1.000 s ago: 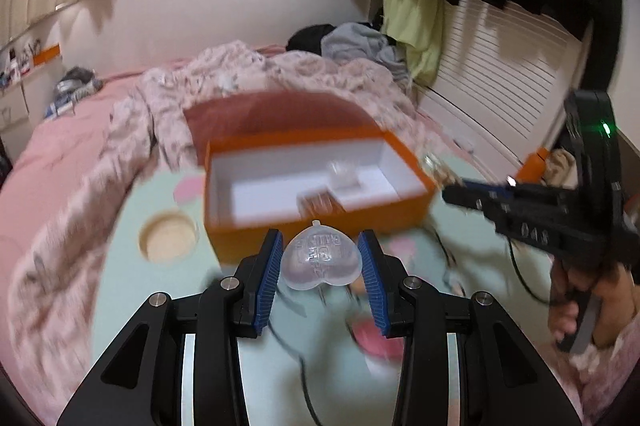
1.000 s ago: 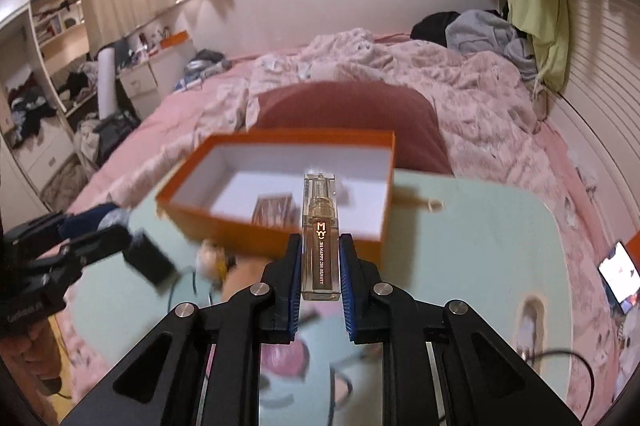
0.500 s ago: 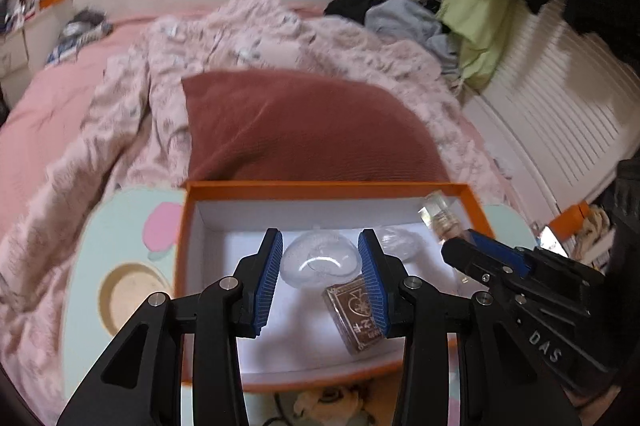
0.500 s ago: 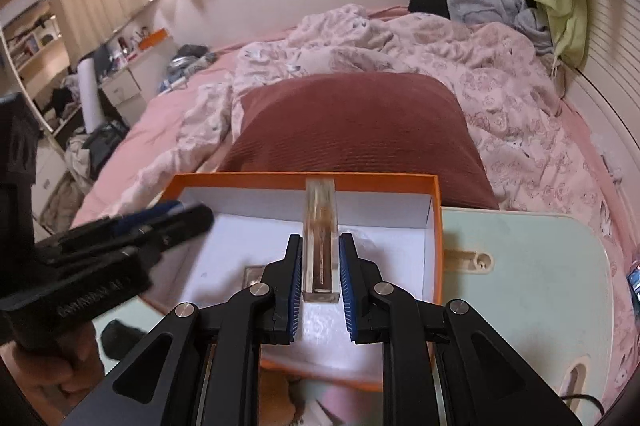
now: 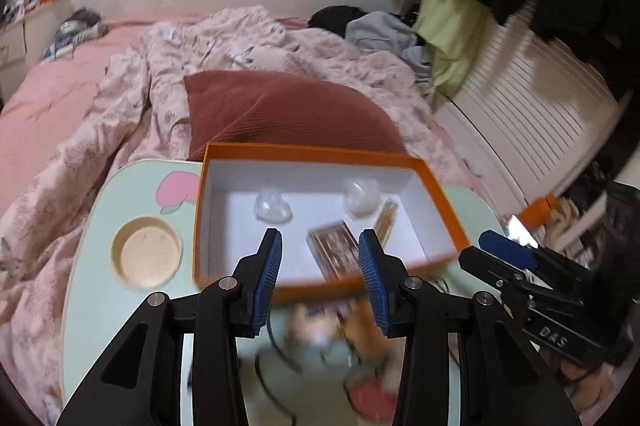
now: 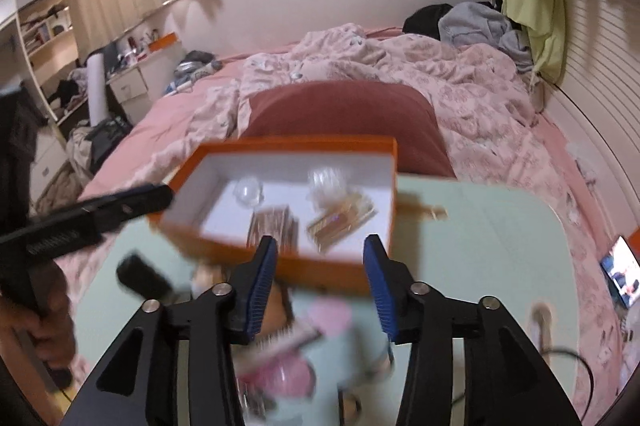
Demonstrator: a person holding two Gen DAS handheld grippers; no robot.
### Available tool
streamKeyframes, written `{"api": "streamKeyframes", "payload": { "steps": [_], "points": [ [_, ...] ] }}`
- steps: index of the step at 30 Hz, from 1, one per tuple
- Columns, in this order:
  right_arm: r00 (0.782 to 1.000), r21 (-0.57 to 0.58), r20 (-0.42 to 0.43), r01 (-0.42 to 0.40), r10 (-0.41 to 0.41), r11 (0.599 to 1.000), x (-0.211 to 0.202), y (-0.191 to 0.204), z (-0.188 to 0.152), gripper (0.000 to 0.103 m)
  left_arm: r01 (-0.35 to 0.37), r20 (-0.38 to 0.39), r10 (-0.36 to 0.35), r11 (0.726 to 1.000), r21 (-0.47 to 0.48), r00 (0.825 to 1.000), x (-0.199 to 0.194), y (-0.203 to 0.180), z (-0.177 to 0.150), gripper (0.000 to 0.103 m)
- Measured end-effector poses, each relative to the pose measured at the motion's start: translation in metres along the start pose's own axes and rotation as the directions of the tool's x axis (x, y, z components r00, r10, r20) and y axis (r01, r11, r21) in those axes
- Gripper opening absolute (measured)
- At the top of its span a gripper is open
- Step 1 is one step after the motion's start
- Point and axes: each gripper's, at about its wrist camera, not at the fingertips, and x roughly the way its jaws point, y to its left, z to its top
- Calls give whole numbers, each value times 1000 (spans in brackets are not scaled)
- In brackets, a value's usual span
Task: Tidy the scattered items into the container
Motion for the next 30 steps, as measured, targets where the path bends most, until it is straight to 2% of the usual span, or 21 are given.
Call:
{"api": "streamKeyframes", "payload": {
  "steps": [2, 7, 10, 13, 14, 18, 22, 24, 30],
  "points": [
    [999, -7, -27, 24, -24, 1000, -10, 0, -22, 53, 15, 16, -15, 999, 39, 1000, -19, -8, -21, 62],
    [992, 2, -107, 61, -61, 998, -21, -1, -78, 54, 29, -13, -28, 992, 120, 1000, -44, -23, -82, 63],
    [985, -24, -153, 77, -80, 997, -21, 1, -102, 54, -30, -70, 41, 987, 156, 997, -39, -23, -114, 63],
    [978, -76, -164, 119, -131, 990, -19, 5, -117, 56, -87, -123, 107, 984, 158, 987, -26, -16, -135, 63],
    [978, -85, -157, 127, -140, 988, -18, 7, -121, 59, -107, -133, 127, 983, 151, 983, -22, -13, -139, 63],
    [977, -78, -131, 159, -168, 984, -16, 10, -128, 87, -194, -144, 215, 969, 151, 966, -9, -7, -144, 64],
    [977, -77, -143, 150, -159, 986, -11, 10, -129, 103, -224, -123, 239, 966, 126, 963, -7, -2, -149, 93],
    [977, -83, -144, 144, -155, 986, -10, 11, -127, 103, -226, -122, 240, 967, 118, 963, -5, 0, -150, 103],
    [977, -87, -144, 143, -155, 986, -9, 12, -128, 103, -224, -123, 239, 967, 122, 963, -4, -1, -151, 103]
  ]
}}
